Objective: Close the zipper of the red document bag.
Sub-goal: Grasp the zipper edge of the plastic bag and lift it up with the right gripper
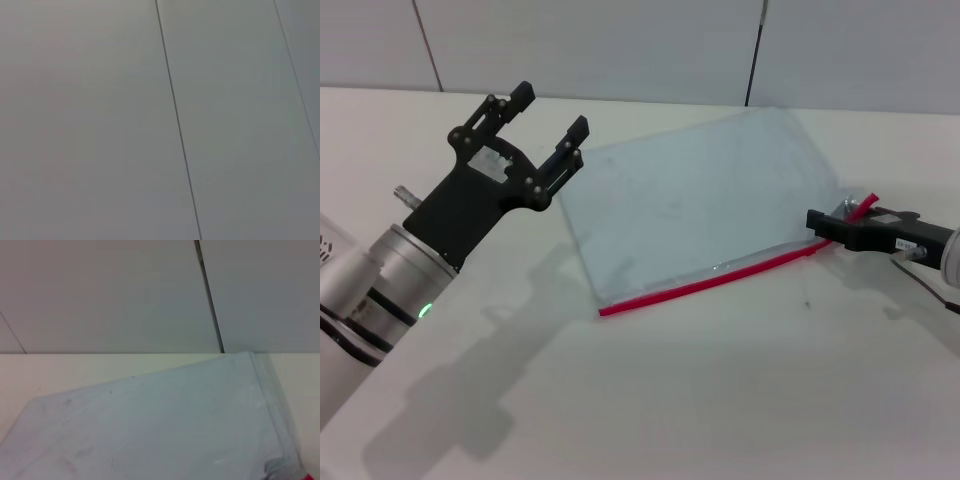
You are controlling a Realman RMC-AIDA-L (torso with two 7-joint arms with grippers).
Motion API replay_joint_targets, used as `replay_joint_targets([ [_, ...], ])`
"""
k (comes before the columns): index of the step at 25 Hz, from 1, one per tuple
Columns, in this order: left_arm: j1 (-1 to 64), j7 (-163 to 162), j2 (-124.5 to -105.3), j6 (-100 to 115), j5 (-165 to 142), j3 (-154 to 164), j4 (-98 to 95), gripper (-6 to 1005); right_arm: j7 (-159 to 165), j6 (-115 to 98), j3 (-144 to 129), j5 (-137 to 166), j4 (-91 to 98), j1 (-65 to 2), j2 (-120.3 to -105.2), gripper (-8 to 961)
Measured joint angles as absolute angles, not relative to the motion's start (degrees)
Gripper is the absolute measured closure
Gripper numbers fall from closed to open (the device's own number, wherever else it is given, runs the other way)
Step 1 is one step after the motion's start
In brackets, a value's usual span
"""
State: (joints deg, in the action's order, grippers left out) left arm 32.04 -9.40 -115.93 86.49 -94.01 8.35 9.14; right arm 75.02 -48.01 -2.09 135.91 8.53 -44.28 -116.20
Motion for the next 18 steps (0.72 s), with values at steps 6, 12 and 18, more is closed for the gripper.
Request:
replay_joint_targets([
  [6,32.09,-9.4,-115.93,86.49,-94.04,8.47,9.14,295,74.84,-47.99,-2.11,135.96,8.52,-44.46,-116.23,301],
  [12,32.08,-9.41,-115.93,86.49,-94.04,8.56,9.14,295,73.0,-48.05,-2.24,135.96,8.47,-44.55,-116.33,451],
  [18,32.08,-9.41,-115.93,86.49,-94.04,8.68,9.14,296,72.55,-48.57,-3.05,135.96,7.68,-44.83,-116.35,726],
])
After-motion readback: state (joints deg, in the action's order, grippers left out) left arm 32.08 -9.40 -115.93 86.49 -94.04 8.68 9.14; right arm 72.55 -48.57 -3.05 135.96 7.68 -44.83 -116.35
